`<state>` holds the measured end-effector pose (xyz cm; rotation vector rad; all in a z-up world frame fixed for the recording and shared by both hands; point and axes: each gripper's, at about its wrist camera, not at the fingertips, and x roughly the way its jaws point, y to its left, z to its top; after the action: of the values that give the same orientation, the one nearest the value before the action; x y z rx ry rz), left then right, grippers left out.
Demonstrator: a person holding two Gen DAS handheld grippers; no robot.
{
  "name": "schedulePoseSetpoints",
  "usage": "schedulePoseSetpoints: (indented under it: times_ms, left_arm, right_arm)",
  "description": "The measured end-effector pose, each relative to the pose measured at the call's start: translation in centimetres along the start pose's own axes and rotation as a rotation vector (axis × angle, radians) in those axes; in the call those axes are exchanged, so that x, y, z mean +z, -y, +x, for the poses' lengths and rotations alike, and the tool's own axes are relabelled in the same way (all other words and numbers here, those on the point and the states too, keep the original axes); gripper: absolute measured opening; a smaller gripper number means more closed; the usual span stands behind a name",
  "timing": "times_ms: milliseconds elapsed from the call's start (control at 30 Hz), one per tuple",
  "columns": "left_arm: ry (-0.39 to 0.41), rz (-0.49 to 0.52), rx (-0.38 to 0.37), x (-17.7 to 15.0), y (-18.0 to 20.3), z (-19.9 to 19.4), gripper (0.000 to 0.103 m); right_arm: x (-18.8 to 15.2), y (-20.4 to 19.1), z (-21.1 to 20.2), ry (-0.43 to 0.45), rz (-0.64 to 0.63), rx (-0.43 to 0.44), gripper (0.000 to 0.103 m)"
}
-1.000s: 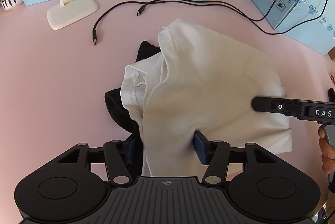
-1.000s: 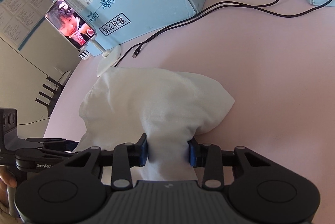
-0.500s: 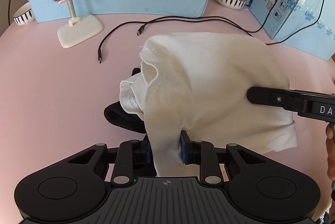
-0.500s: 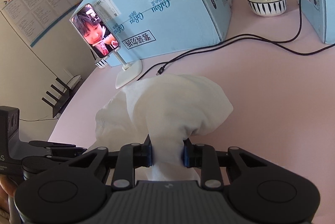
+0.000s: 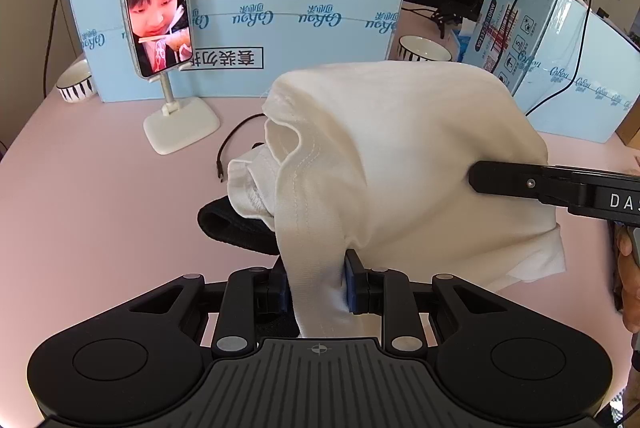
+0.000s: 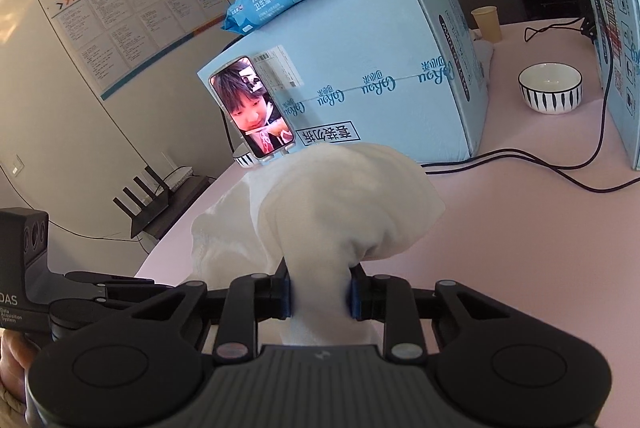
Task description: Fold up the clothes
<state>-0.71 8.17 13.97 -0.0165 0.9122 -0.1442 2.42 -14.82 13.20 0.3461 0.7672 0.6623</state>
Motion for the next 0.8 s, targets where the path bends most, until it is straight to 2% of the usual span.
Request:
schedulePoseSetpoints:
  times_ms: [367, 800]
  left_arm:
    - [0.020, -0.020, 0.019, -0.6, -1.1, -1.7, 0.024]
    - [0.039, -0.158, 0.112, -2.8, -8.2, -5.7, 0.024]
  right_arm:
    - [0.0, -1.9, -0.2, -0.012, -0.033, 0.022, 0.028]
    - [0.4, -8.2, 5.2, -0.088, -0.129, 0.146, 0.028]
